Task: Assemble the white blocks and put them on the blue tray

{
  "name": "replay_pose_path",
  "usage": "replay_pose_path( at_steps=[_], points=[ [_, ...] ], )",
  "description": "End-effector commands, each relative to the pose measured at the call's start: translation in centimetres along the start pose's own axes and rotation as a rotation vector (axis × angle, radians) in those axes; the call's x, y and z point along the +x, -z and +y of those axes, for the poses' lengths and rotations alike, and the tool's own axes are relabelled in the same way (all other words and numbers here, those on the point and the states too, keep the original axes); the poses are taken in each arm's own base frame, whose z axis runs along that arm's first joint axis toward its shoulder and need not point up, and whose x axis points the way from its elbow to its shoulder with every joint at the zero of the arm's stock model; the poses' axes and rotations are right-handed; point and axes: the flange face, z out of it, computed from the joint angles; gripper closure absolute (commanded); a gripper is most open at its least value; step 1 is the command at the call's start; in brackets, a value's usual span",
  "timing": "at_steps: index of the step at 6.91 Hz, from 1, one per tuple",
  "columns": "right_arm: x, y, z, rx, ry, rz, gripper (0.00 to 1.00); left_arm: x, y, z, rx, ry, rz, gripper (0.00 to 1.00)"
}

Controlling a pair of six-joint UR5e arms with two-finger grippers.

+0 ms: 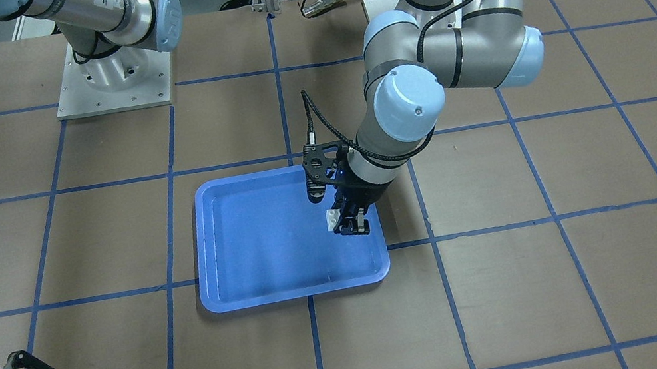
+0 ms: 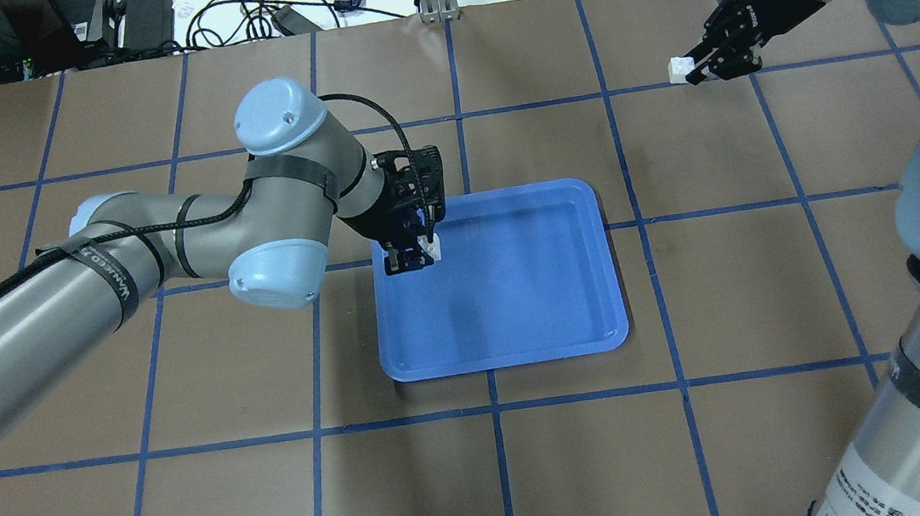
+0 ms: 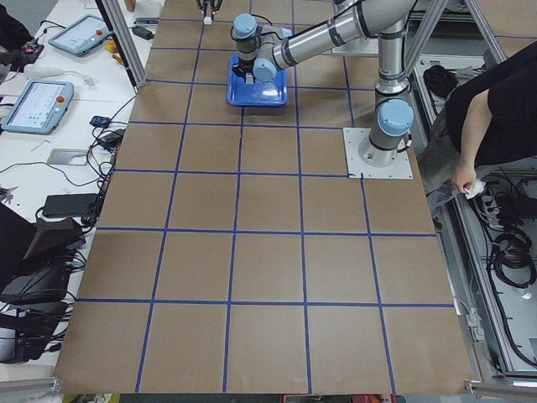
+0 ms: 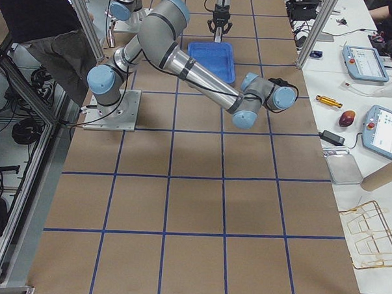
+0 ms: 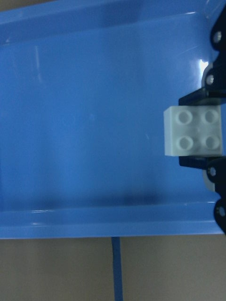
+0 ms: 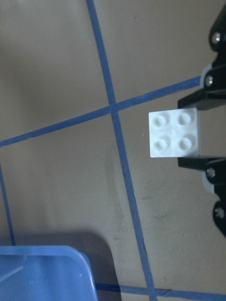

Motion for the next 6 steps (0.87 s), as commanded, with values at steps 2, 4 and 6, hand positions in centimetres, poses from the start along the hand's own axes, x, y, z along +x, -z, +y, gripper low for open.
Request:
replay_pose_path(
  at_steps=[2, 4, 6],
  points=[
    [-6.1, -2.7, -3.9, 0.016, -0.014, -0.070, 1.00, 1.9, -4.3, -2.2, -0.011, 0.004, 0.030, 1.00],
    [-10.5, -4.2, -5.5, 0.006, -0.023, -0.068, 1.00, 2.4, -4.7, -2.7, -0.007, 0.034, 0.040, 1.00],
    [-14.5, -6.7, -7.4, 0.000, 0.030, -0.069, 1.00, 2.9, -5.2, -3.1, -0.010, 0.047, 0.052, 1.00]
  ],
)
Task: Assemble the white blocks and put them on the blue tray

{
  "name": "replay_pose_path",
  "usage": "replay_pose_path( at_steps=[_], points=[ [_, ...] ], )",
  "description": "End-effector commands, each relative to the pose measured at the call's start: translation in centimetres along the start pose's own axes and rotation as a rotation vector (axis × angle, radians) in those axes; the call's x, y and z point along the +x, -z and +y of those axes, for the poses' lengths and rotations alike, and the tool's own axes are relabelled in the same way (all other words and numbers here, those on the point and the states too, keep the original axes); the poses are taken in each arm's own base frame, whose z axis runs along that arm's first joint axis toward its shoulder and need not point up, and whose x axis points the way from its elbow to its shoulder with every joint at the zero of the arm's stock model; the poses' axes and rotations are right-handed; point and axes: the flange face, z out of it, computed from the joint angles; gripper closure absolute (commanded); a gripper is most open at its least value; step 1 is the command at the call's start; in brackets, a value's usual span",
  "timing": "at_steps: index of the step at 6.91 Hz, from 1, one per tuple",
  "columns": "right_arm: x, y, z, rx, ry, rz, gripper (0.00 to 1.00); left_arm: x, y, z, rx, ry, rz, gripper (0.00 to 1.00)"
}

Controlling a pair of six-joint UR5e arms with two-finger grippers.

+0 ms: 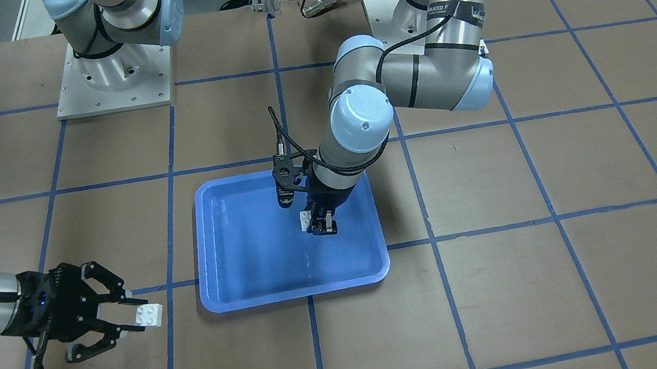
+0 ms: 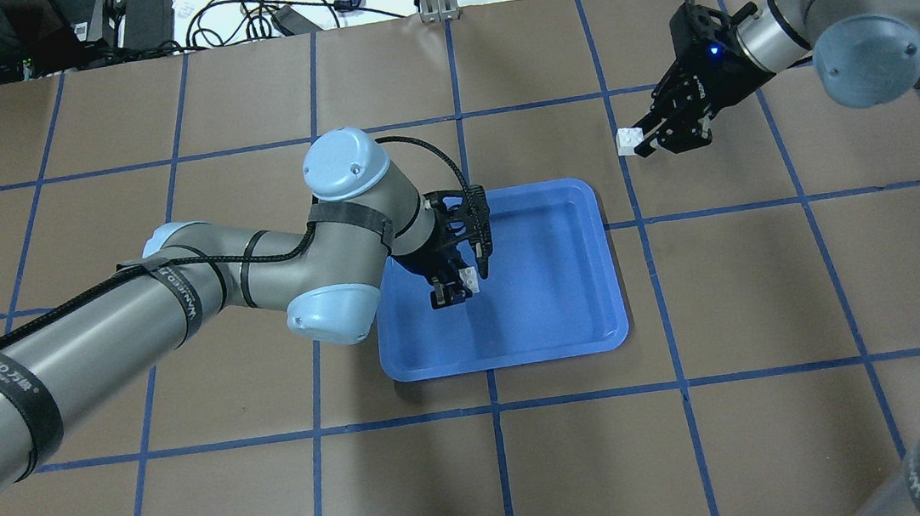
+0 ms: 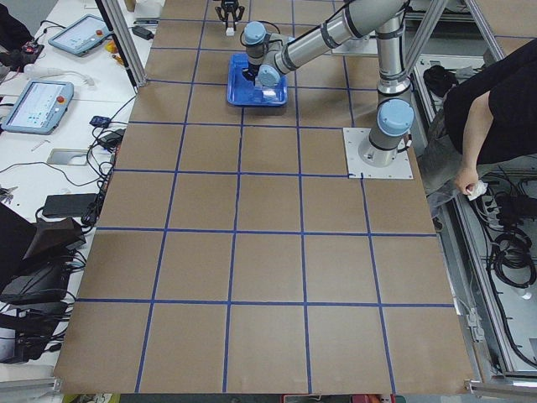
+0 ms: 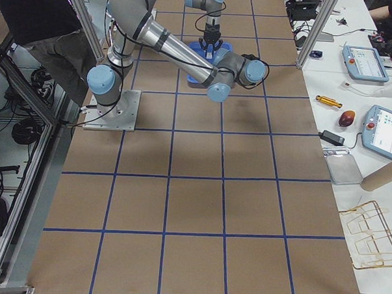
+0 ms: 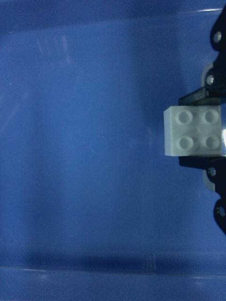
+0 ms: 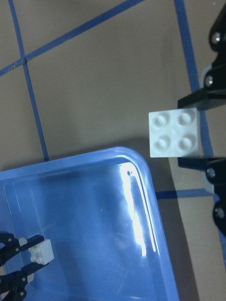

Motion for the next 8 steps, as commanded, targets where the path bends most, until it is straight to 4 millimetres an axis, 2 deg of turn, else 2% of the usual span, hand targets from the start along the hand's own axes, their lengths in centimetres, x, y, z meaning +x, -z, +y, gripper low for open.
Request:
replay_pose_path(
  at_steps=[1, 2, 5, 7, 8],
  points=[
    [-3.2, -3.4, -1.7, -0.007, 0.056, -0.007, 1.00, 0.5, -0.5, -0.3, -0.002, 0.014, 0.011, 1.00],
    [-4.2, -5.0, -2.6, -0.008, 0.084, -0.018, 1.00, 0.6, -0.9, -0.4, -0.006, 0.010, 0.017, 1.00],
    [-7.4, -8.2, -5.1, -0.016, 0.134, -0.054, 1.00, 1.2, -1.8, -0.4, -0.014, 0.007, 0.036, 1.00],
    [-9.6, -10.8, -5.7, -0.025, 0.097, 0.016, 1.00, 1.6, -2.0, -0.5, -0.015, 0.001, 0.034, 1.00],
    [-10.4, -11.8, -6.5, -0.026, 0.086, 0.024, 1.00, 1.6, -2.0, -0.5, -0.014, 0.002, 0.033, 0.74]
  ],
)
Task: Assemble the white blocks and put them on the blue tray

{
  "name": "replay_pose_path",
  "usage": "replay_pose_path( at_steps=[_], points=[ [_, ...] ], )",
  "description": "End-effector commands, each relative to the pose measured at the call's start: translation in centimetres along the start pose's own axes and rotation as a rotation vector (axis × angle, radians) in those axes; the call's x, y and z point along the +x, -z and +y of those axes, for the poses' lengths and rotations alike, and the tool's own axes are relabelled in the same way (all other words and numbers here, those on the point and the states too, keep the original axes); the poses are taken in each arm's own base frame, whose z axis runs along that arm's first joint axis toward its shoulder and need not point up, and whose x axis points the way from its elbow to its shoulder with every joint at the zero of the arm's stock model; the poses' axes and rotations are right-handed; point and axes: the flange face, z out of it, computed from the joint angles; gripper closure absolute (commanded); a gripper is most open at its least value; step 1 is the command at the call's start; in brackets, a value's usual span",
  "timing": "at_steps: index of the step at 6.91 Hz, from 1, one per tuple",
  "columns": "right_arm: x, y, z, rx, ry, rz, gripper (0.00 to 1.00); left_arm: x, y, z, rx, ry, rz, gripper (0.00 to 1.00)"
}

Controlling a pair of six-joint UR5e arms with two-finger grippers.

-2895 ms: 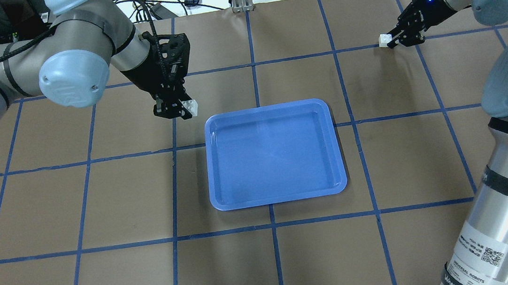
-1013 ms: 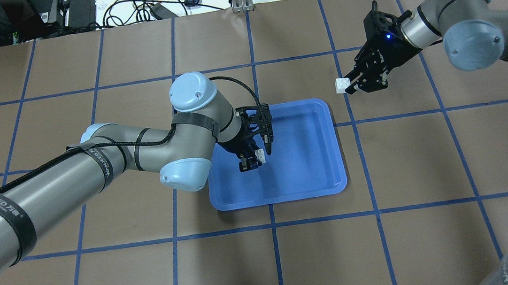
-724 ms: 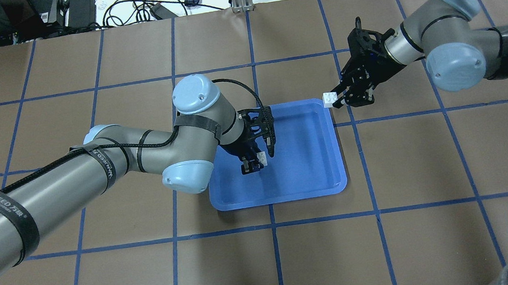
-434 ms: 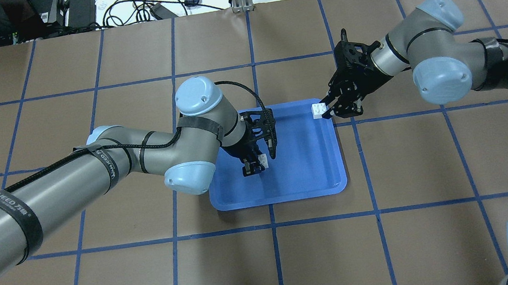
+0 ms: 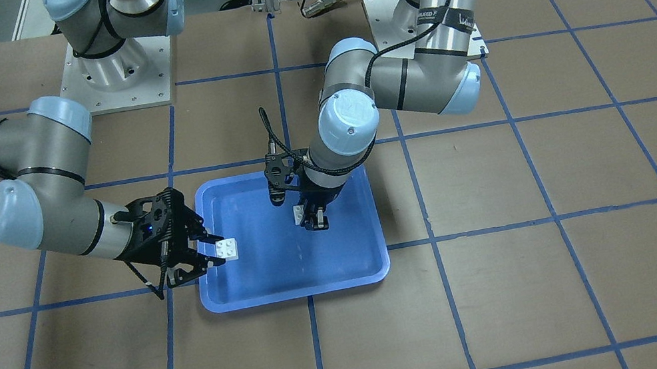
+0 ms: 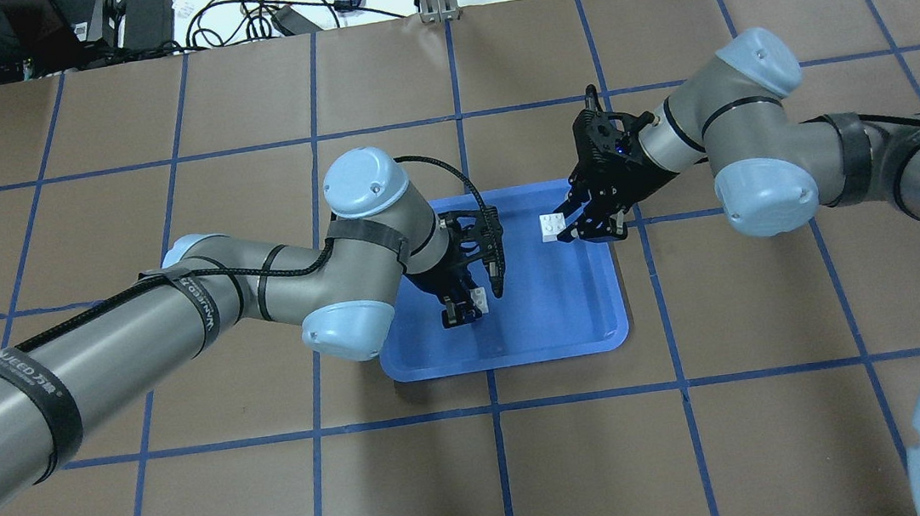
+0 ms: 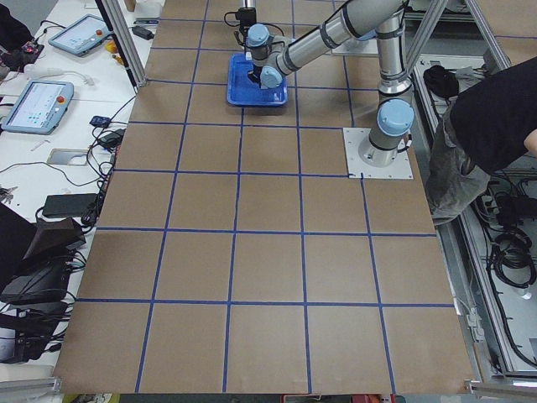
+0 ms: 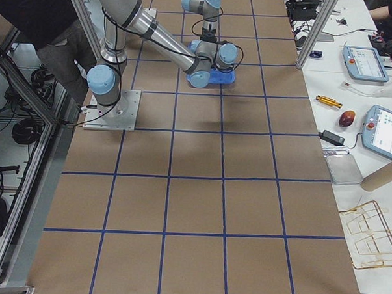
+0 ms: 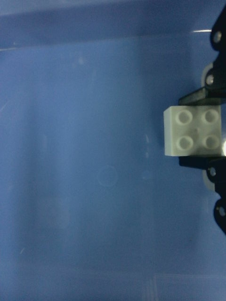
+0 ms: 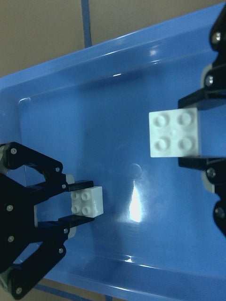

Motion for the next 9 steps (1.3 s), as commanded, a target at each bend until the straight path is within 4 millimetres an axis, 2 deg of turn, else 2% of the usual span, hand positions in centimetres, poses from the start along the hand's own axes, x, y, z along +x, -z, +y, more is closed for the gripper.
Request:
replay_pose_path(
  at_steps=[1, 2, 3, 7, 8, 9],
  points=[
    [-1.5, -2.0, -1.9, -0.004, -0.010, 0.025, 1.00, 0.0, 0.0, 0.1, -0.001, 0.000, -0.002, 0.48],
    [-1.8, -2.5, -1.6, -0.001, -0.015, 0.018, 1.00, 0.1, 0.1, 0.0, 0.001, -0.002, -0.004, 0.36],
    [-2.1, -2.7, -1.5, 0.003, 0.003, 0.030, 1.00, 0.1, 0.2, 0.0, 0.007, -0.001, -0.004, 0.30],
    [-2.9, -3.4, -1.1, 0.069, 0.033, 0.007, 1.00, 0.1, 0.1, -0.1, 0.011, -0.002, -0.004, 0.30],
    [-3.1, -3.6, -1.0, 0.069, 0.031, 0.002, 1.00, 0.0, 0.4, 0.2, 0.013, 0.001, -0.010, 0.30],
    [-3.5, -3.9, -0.8, 0.070, 0.027, -0.005, 1.00, -0.2, 1.5, 0.5, 0.018, -0.005, -0.028, 0.31]
  ],
)
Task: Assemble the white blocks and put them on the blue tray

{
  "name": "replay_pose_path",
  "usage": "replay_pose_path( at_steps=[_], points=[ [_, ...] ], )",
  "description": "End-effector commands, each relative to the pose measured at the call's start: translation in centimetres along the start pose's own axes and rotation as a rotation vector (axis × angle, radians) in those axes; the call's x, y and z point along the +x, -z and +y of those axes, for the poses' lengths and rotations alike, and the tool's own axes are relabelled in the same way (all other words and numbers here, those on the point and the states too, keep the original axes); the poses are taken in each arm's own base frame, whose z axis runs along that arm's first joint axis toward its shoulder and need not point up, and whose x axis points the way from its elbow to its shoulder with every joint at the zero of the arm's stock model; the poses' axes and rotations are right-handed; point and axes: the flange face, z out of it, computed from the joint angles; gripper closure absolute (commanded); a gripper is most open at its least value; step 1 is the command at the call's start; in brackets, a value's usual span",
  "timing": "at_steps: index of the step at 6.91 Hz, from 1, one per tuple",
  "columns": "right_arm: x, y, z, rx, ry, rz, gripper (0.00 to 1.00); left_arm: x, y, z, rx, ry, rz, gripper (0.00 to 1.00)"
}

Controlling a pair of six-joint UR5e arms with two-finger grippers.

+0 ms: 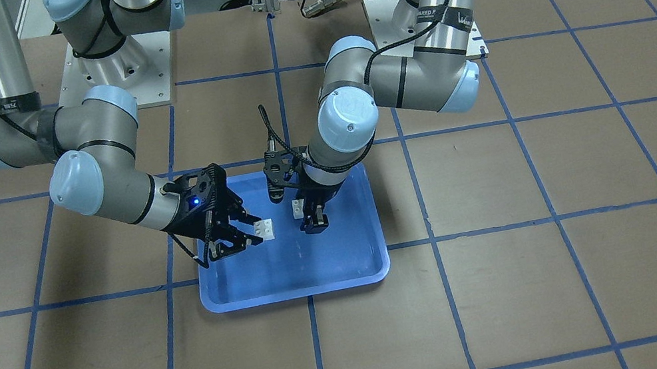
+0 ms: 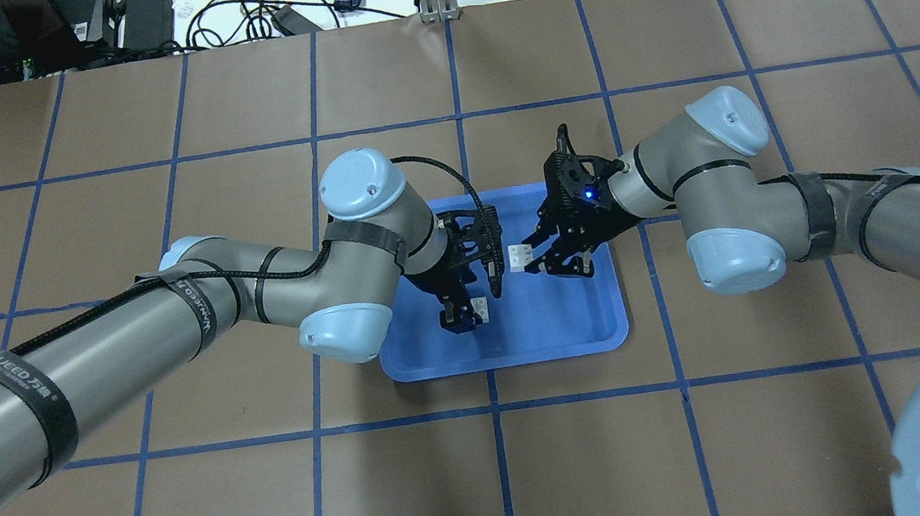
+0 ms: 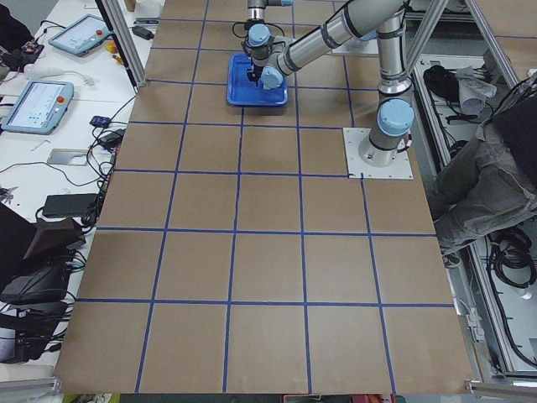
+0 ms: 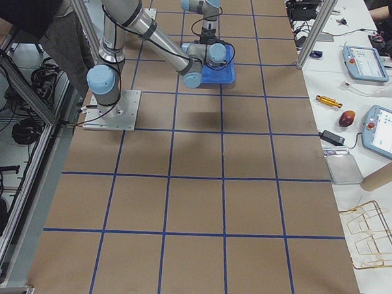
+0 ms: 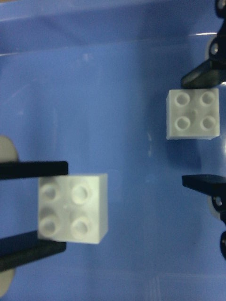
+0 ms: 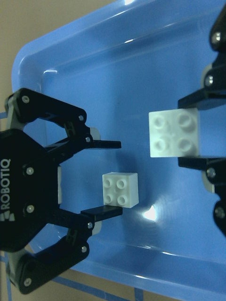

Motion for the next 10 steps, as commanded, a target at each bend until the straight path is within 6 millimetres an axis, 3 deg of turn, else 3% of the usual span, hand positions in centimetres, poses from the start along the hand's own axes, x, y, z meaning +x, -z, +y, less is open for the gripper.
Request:
replay_pose_path(
  at_steps=[1, 2, 3, 4, 5, 7, 10],
  points=[
    [-1.1, -0.7, 0.6, 0.006, -0.010, -0.012, 1.00, -0.9, 1.9, 1.4, 0.030, 0.018, -0.018, 0.31],
    [-1.3, -0.9, 0.7, 0.006, -0.011, -0.014, 1.00, -1.5, 2.7, 2.3, 0.052, 0.034, -0.025, 0.35],
    [-1.4, -1.1, 0.6, 0.006, -0.013, -0.019, 1.00, -1.6, 2.5, 4.2, 0.054, 0.049, -0.015, 0.66],
    [-1.5, -1.2, 0.7, 0.005, -0.017, -0.022, 1.00, -0.1, 1.2, 5.2, 0.044, 0.019, 0.012, 0.86],
    [-1.9, -1.5, 0.8, 0.005, -0.020, -0.029, 1.00, 0.8, 1.0, 5.7, 0.044, -0.010, 0.020, 1.00],
    [-2.6, -2.1, 0.5, 0.003, -0.015, -0.028, 1.00, 1.0, 2.1, 4.8, 0.104, -0.009, 0.000, 1.00],
    [-3.3, -3.1, 0.0, -0.009, -0.023, -0.012, 1.00, 1.0, 0.7, 5.0, 0.134, -0.010, -0.002, 1.00]
  ],
)
